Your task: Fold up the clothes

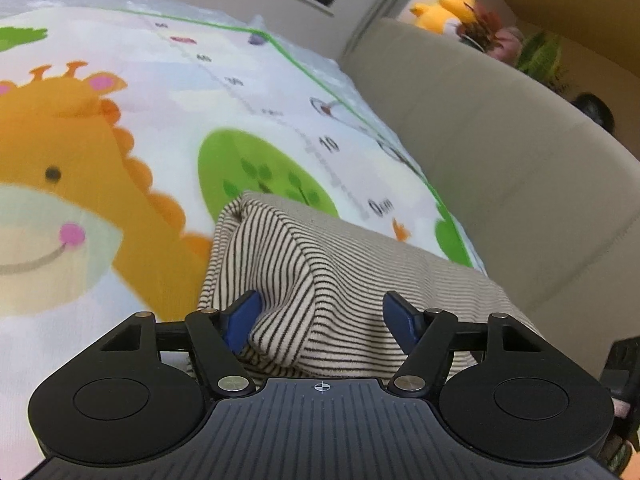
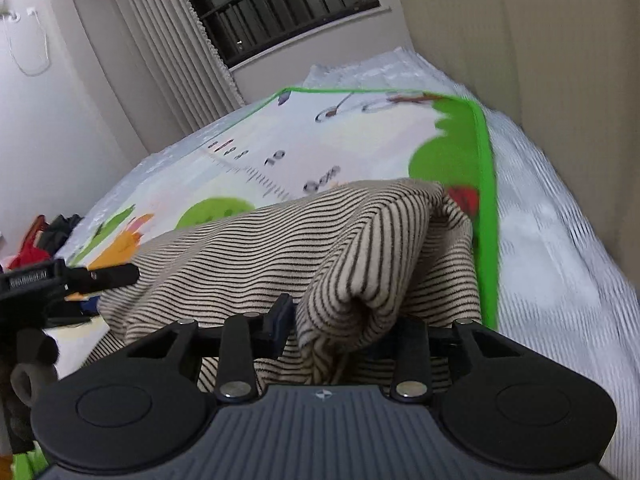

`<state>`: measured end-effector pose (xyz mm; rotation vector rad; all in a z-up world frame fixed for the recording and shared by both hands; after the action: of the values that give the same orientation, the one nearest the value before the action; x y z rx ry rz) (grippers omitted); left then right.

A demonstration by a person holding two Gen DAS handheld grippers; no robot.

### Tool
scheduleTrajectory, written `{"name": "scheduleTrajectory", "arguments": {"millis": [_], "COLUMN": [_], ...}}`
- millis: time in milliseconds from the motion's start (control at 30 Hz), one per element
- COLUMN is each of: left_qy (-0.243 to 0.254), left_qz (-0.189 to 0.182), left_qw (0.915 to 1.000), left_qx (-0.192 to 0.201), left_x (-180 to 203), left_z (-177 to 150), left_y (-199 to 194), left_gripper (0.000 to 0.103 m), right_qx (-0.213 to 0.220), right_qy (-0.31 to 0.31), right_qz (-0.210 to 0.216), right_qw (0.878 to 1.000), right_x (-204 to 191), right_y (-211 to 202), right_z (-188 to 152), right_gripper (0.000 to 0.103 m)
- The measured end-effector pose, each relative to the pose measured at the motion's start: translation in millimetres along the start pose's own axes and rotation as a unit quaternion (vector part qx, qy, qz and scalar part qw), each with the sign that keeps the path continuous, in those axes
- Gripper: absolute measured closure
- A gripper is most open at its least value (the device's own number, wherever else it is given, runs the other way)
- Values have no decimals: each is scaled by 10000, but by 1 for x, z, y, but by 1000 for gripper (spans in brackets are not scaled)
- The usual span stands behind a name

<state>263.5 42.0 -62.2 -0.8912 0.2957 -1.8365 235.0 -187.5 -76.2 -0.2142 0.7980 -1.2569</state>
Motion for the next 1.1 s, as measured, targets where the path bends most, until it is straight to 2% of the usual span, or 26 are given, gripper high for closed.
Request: {"name": "scheduleTrajectory", "arguments": {"millis": [133,267,300,400,500,567,600,633,700,733,800,967,1100], "left_qy": [303,277,241,-88,-495,-468,-358,-220,143,301,465,291,245], "left_qz": [245,253,231,99,88,211,248,333,566,671,769,594,77], "left_qw": [9990,9986,9986,9979,9966,9970,9977,9981,9978,9970,9959,9977,9995], "left_qx": [239,371,400,635,655,572,510,471,305,234,127,154,178], "left_x": [-2,-5,-6,-17,-29,-29,-26,-23,-17,-16,-14,-13,8], "left_z": [35,49,51,54,61,64,65,65,60,56,49,46,37], "left_y": [24,19,16,-8,-13,-7,-3,1,13,17,25,10,-24], "left_gripper": [33,33,30,3,2,2,6,32,65,65,72,85,88], "right_qx": [140,46,49,58,56,74,81,90,140,160,173,475,495], "right_qy": [-264,-156,-140,-95,-67,-59,-71,-100,-378,-403,-278,-88,-117], "right_qz": [-301,-138,-107,-19,-24,-2,-9,-23,-132,-121,20,594,912], "right_qw": [9991,9998,9998,9999,10000,10000,9999,9999,9991,9990,9995,9971,9945], "right_x": [3,12,13,17,14,13,13,13,9,8,5,-13,-19], "right_y": [18,15,14,11,8,5,5,4,6,5,0,-43,-82], "right_z": [24,23,21,16,16,15,14,13,13,13,19,43,33], "right_gripper": [68,65,62,59,58,57,57,57,61,77,87,90,90]}}
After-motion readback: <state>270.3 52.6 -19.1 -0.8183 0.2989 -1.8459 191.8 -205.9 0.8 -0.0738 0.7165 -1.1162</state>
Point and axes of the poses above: each gripper's, at about its wrist camera, not at the fingertips, and y roughly the way its jaws point, x to its right, z to its top, the point moved 7 cm from there along y, roughly the way its jaws point, and after that the axes turned 4 degrees about y, right-handed, at the moved point
